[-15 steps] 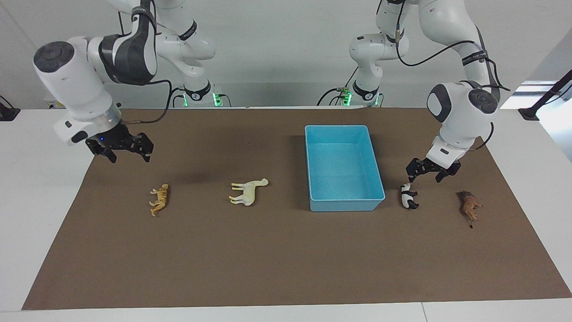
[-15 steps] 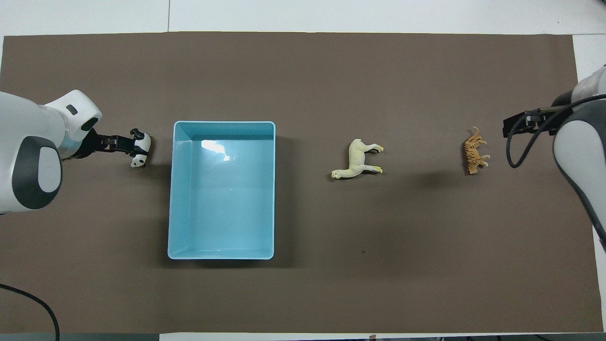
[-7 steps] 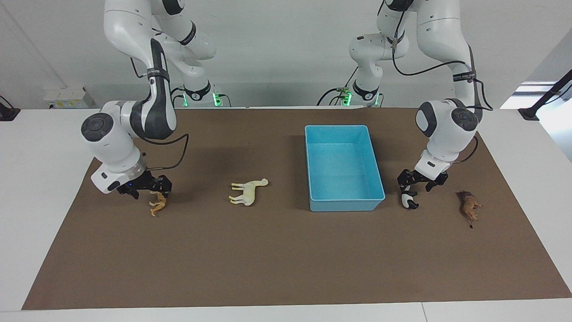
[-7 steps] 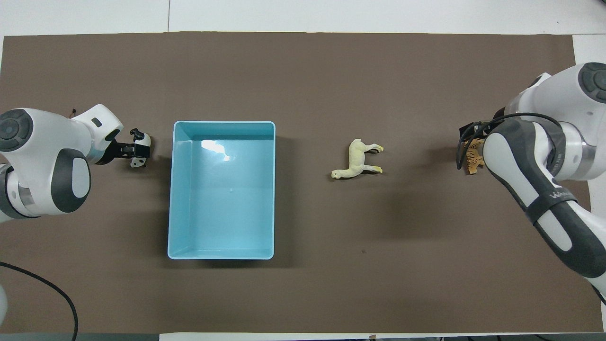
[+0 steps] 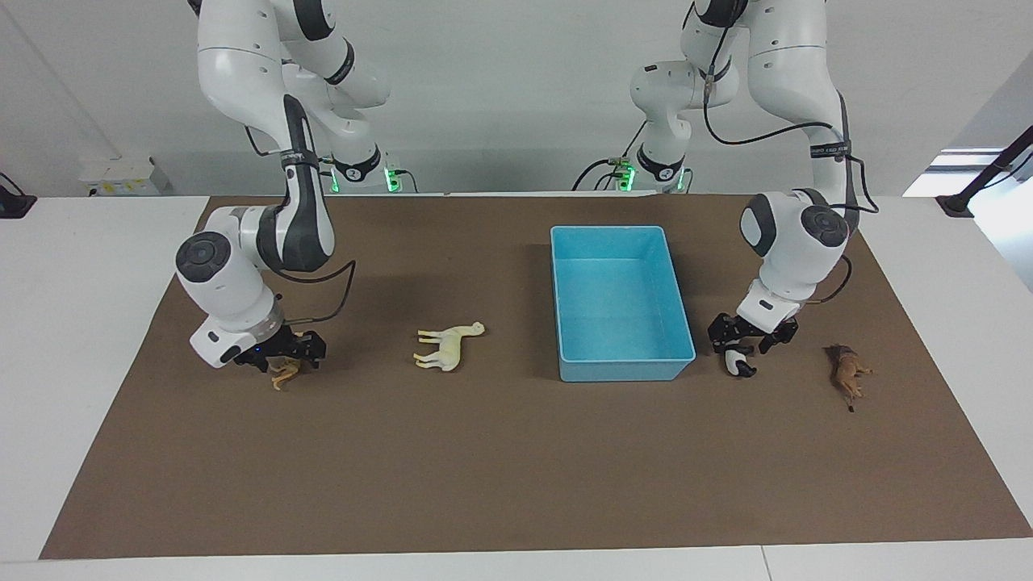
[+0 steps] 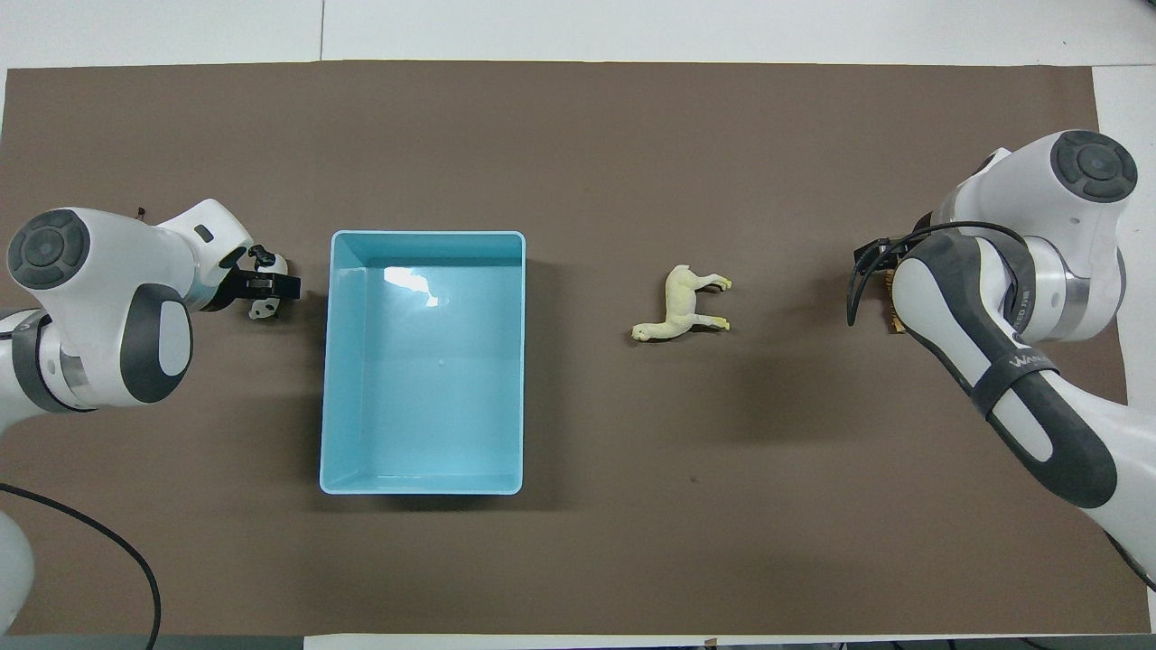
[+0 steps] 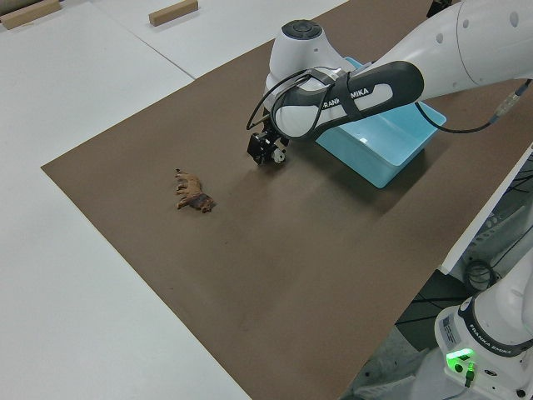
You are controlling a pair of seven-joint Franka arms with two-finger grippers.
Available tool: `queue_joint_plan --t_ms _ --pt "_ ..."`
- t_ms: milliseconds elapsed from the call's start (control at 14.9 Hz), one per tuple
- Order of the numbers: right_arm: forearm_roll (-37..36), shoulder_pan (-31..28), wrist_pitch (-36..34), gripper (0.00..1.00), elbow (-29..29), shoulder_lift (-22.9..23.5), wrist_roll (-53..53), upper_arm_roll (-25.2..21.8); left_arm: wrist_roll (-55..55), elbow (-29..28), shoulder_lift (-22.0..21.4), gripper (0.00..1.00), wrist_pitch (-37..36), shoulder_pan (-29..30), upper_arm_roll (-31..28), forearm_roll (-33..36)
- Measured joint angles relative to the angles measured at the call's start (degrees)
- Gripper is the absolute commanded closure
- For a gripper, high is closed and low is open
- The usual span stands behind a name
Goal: Put all toys into storage box
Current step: 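Drop the panda in the box while the right gripper grasps the lion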
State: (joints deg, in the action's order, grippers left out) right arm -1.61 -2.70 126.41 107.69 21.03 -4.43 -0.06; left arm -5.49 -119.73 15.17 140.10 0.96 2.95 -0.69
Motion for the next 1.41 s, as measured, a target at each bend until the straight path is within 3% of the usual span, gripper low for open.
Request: queue_joint_plan --t_ms 201,402,469,536,603,670,939,1140,1207,1274,1341,1408 --pt "-0.01 -1.0 -1.09 0.0 1.22 -0.13 0.0 -0.24 0.03 0.12 0.16 0.41 0.02 0.03 -0.21 0.0" --pt "-0.02 -1.21 -0.78 0.0 2.87 -0.3 0.0 -0.24 0.09 1.0 0.35 0.57 -0.27 0.05 -0.27 0.0" --pt "-0.02 -1.19 0.31 0.06 3.35 -0.36 0.0 -0.21 0.1 1.63 0.43 0.61 -0.6 0.05 -0.28 0.0" --pt "-0.03 -1.13 2.13 0.2 4.11 -0.38 0.0 -0.17 0.16 2.39 0.49 0.63 -1.27 0.05 -0.28 0.0" --pt "-0.14 -1.05 3.85 0.51 5.02 -0.37 0.0 -0.13 0.32 3.31 0.52 0.63 -2.43 0.05 -0.27 0.0" --pt "-0.59 -0.93 4.95 1.0 5.78 -0.37 0.0 -0.13 0.6 4.77 0.6 0.63 -4.63 0.04 -0.25 0.0" --pt "-1.03 -0.7 5.28 1.0 6.22 -1.25 4.48 -0.09 7.26 19.17 0.4 0.63 -25.62 -1.55 0.42 -0.03" --pt "-1.04 -0.65 5.04 1.0 6.22 -1.42 6.02 0.01 20.15 25.67 -0.74 0.55 -34.24 -9.01 0.79 -0.01" --pt "-1.04 -0.65 5.03 1.0 6.22 -1.42 6.07 0.01 24.49 25.24 -1.04 0.41 -34.47 -12.23 0.89 0.01" --pt "-1.04 -0.65 4.99 1.0 6.2 -1.42 6.08 0.01 28.06 24.01 -1.21 0.07 -34.25 -15.26 0.98 0.04" --pt "-1.07 -0.67 4.65 1.0 6.1 -1.41 6.09 0.0 30.68 22.0 -1.44 0.0 -33.44 -17.8 1.04 0.07" --pt "-1.1 -0.67 3.78 1.0 5.72 -1.43 6.09 -0.01 32.4 19.65 -1.74 0.0 -31.79 -19.67 1.04 0.09"
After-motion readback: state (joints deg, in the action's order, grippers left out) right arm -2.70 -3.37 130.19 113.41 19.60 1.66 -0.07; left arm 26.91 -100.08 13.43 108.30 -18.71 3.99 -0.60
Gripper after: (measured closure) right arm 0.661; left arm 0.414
